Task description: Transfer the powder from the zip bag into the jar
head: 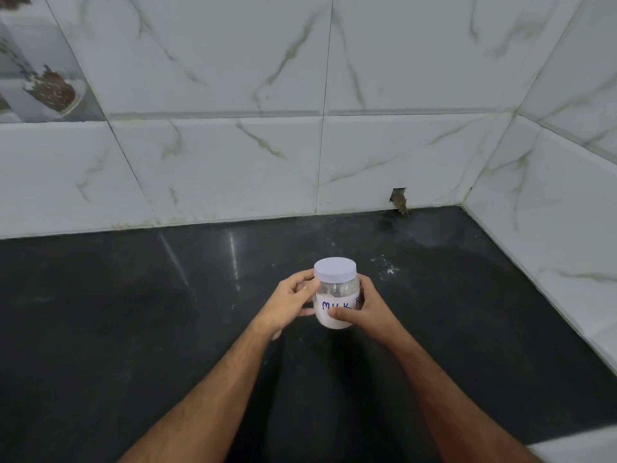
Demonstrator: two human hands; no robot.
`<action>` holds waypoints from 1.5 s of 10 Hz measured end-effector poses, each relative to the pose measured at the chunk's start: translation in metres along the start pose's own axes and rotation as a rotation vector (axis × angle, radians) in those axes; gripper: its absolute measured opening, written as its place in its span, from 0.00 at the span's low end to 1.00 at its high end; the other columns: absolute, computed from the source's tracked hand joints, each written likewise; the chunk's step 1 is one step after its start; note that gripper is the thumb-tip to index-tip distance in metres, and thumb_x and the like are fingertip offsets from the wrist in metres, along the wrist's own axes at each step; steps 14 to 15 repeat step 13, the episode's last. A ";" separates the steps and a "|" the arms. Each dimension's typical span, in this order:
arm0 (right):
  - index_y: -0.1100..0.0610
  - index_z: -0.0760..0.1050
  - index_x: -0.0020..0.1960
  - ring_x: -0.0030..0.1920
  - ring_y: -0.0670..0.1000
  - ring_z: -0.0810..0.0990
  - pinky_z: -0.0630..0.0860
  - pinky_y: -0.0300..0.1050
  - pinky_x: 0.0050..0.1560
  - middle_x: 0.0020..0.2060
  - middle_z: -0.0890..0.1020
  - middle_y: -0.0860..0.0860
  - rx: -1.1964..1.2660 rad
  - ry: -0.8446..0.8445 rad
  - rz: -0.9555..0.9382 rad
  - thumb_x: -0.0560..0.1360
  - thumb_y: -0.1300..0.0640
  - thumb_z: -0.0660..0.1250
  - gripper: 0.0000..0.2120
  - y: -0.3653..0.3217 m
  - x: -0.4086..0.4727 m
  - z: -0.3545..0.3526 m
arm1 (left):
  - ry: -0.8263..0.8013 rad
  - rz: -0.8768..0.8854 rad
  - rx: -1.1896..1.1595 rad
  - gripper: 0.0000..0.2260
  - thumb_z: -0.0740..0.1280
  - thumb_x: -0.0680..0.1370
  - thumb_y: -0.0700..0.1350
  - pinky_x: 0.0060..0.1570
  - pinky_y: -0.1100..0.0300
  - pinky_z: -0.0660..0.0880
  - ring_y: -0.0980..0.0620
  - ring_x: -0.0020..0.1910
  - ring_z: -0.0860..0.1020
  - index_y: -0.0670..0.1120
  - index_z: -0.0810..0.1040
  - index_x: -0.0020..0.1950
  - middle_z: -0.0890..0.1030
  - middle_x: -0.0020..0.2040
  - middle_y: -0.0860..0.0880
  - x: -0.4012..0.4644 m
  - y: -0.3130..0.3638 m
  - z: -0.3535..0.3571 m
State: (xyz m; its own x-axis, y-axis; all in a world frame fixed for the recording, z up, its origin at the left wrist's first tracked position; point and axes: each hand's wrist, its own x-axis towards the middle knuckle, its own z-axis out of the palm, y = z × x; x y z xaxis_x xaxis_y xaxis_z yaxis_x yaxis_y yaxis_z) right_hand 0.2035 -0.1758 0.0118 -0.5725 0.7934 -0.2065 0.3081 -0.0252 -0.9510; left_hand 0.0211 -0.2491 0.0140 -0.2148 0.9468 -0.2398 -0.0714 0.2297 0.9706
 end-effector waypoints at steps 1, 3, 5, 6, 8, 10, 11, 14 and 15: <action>0.53 0.66 0.68 0.60 0.50 0.80 0.79 0.50 0.60 0.61 0.79 0.49 -0.075 -0.036 0.042 0.60 0.55 0.81 0.41 0.003 0.016 -0.022 | -0.027 -0.031 0.061 0.13 0.64 0.82 0.49 0.58 0.51 0.80 0.55 0.58 0.82 0.56 0.76 0.67 0.85 0.57 0.54 0.013 0.002 0.006; 0.52 0.66 0.66 0.60 0.52 0.79 0.78 0.51 0.60 0.60 0.78 0.48 -0.240 -0.026 -0.019 0.62 0.57 0.81 0.38 0.001 0.062 -0.057 | -0.002 -0.053 0.215 0.18 0.62 0.83 0.50 0.54 0.52 0.81 0.56 0.62 0.78 0.59 0.70 0.73 0.80 0.62 0.57 0.050 0.020 0.026; 0.55 0.64 0.70 0.61 0.49 0.75 0.75 0.46 0.60 0.65 0.76 0.50 -0.283 -0.018 -0.035 0.64 0.60 0.81 0.41 -0.006 0.113 -0.070 | 0.085 -0.055 0.355 0.20 0.58 0.84 0.48 0.52 0.50 0.81 0.52 0.64 0.76 0.57 0.66 0.76 0.78 0.66 0.54 0.089 0.042 0.033; 0.54 0.65 0.70 0.59 0.48 0.74 0.73 0.43 0.56 0.64 0.76 0.49 -0.276 -0.011 -0.045 0.63 0.61 0.81 0.40 -0.008 0.138 -0.072 | 0.124 -0.047 0.387 0.20 0.58 0.84 0.47 0.53 0.47 0.81 0.50 0.63 0.77 0.57 0.66 0.77 0.78 0.66 0.53 0.108 0.048 0.031; 0.55 0.67 0.70 0.59 0.49 0.75 0.74 0.43 0.57 0.62 0.77 0.48 -0.286 0.006 -0.062 0.62 0.61 0.81 0.40 -0.011 0.182 -0.070 | 0.174 -0.052 0.386 0.21 0.58 0.84 0.48 0.53 0.47 0.80 0.51 0.62 0.75 0.57 0.64 0.77 0.76 0.68 0.55 0.145 0.050 0.019; 0.55 0.67 0.69 0.62 0.51 0.76 0.74 0.43 0.57 0.61 0.77 0.48 -0.304 0.030 -0.047 0.61 0.61 0.82 0.41 -0.001 0.201 -0.063 | 0.188 -0.041 0.391 0.21 0.59 0.84 0.46 0.52 0.46 0.80 0.52 0.59 0.75 0.58 0.65 0.77 0.76 0.68 0.56 0.165 0.036 0.010; 0.54 0.66 0.71 0.64 0.50 0.75 0.72 0.41 0.58 0.65 0.76 0.49 -0.309 0.033 -0.043 0.62 0.61 0.82 0.43 0.001 0.199 -0.061 | 0.180 -0.053 0.379 0.22 0.59 0.84 0.45 0.52 0.48 0.80 0.54 0.61 0.74 0.58 0.63 0.78 0.74 0.69 0.58 0.164 0.032 0.010; 0.55 0.63 0.75 0.71 0.54 0.72 0.72 0.52 0.69 0.71 0.73 0.52 -0.341 0.081 -0.066 0.65 0.60 0.81 0.43 0.001 0.187 -0.063 | 0.210 -0.025 0.413 0.27 0.65 0.81 0.47 0.70 0.50 0.69 0.51 0.73 0.70 0.53 0.61 0.79 0.71 0.75 0.52 0.156 0.027 0.008; 0.55 0.63 0.75 0.71 0.54 0.72 0.72 0.52 0.69 0.71 0.73 0.52 -0.341 0.081 -0.066 0.65 0.60 0.81 0.43 0.001 0.187 -0.063 | 0.210 -0.025 0.413 0.27 0.65 0.81 0.47 0.70 0.50 0.69 0.51 0.73 0.70 0.53 0.61 0.79 0.71 0.75 0.52 0.156 0.027 0.008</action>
